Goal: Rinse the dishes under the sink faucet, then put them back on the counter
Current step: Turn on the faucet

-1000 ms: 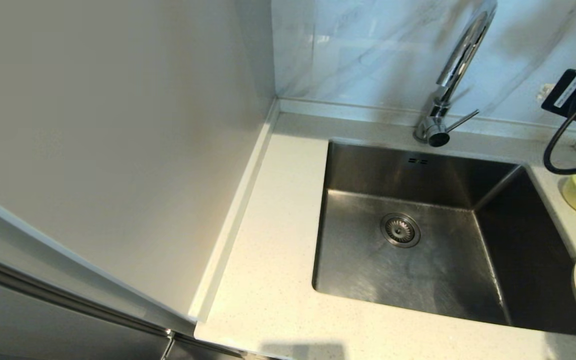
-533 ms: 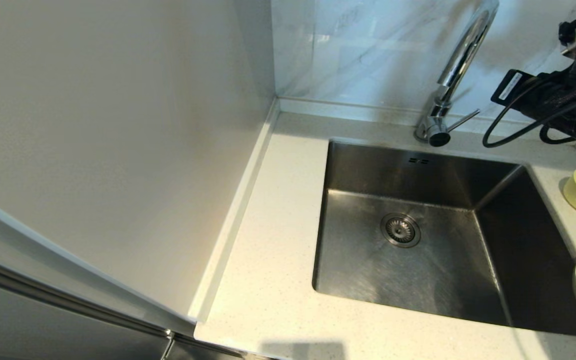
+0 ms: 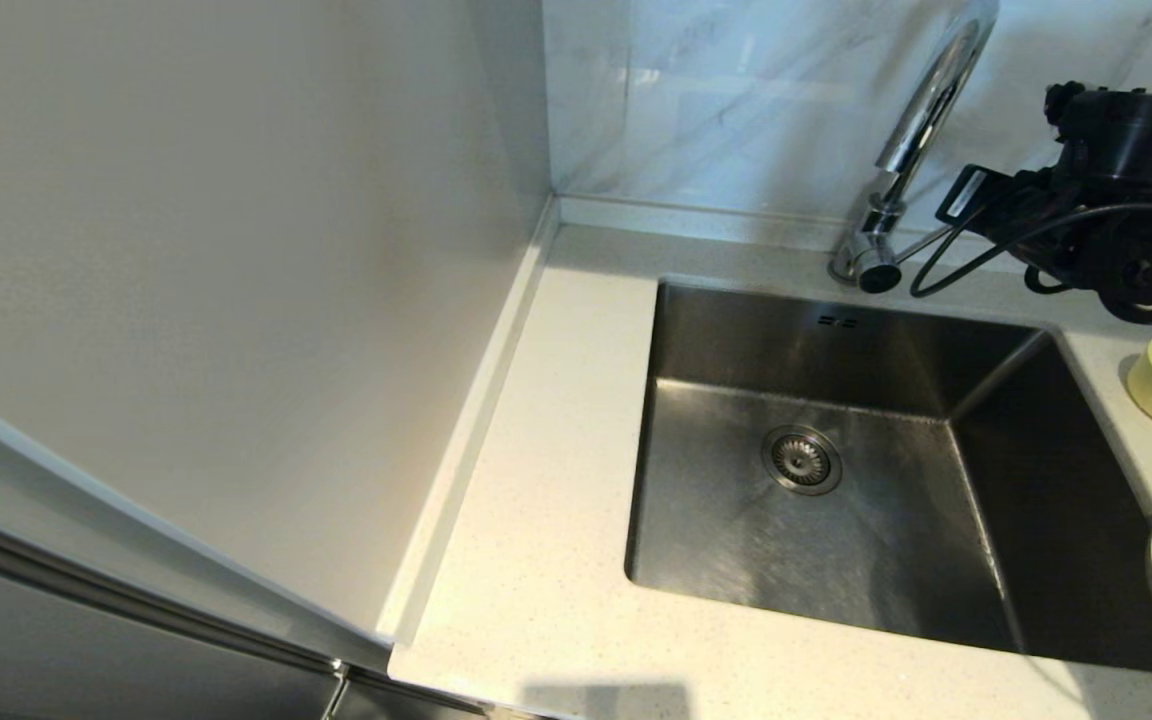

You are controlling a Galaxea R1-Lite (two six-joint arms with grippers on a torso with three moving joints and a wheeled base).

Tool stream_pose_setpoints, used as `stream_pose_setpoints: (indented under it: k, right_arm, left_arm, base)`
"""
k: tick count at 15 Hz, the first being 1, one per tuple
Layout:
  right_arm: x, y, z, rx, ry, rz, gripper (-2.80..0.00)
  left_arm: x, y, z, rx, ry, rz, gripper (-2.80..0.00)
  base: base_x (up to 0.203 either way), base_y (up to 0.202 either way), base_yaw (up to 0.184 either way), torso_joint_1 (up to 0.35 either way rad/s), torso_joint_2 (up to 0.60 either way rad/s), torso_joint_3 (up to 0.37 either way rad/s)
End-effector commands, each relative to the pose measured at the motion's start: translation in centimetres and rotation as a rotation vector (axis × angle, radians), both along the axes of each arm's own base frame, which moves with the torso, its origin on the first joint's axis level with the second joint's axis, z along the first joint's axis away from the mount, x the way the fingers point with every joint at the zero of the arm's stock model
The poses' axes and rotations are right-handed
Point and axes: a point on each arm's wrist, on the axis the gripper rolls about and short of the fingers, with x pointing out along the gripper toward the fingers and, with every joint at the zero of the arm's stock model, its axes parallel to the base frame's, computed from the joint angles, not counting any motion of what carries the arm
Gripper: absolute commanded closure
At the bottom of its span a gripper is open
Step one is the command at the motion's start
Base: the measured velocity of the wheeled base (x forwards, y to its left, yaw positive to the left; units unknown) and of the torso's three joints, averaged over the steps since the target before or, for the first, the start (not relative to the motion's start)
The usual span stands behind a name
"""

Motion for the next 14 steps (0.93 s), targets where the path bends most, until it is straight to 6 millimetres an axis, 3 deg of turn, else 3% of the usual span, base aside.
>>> stream_pose_setpoints:
  k: [1,8,14]
  right_arm:
    - [0.3,-0.2,-0.2,0.0,0.002,-0.004,0.0]
    - [0.4,-0.6,-0.8,0.0,0.024,-0.015,0.0]
    - [-1.0,-0.6,-1.7,0.001,0.077,-0.004,0.0]
  left_arm:
    - [0.0,0.0,0.0,0.0,0.0,0.001,0.0]
    - [0.0,0.0,0.0,0.0,0.0,0.001,0.0]
    - [0.0,0.0,0.0,0.0,0.0,0.001,0.0]
  base:
    - [0.0,0.0,0.0,0.0,0.0,0.0]
    - [0.0,0.0,0.0,0.0,0.0,0.0]
    - [0.0,0.0,0.0,0.0,0.0,0.0]
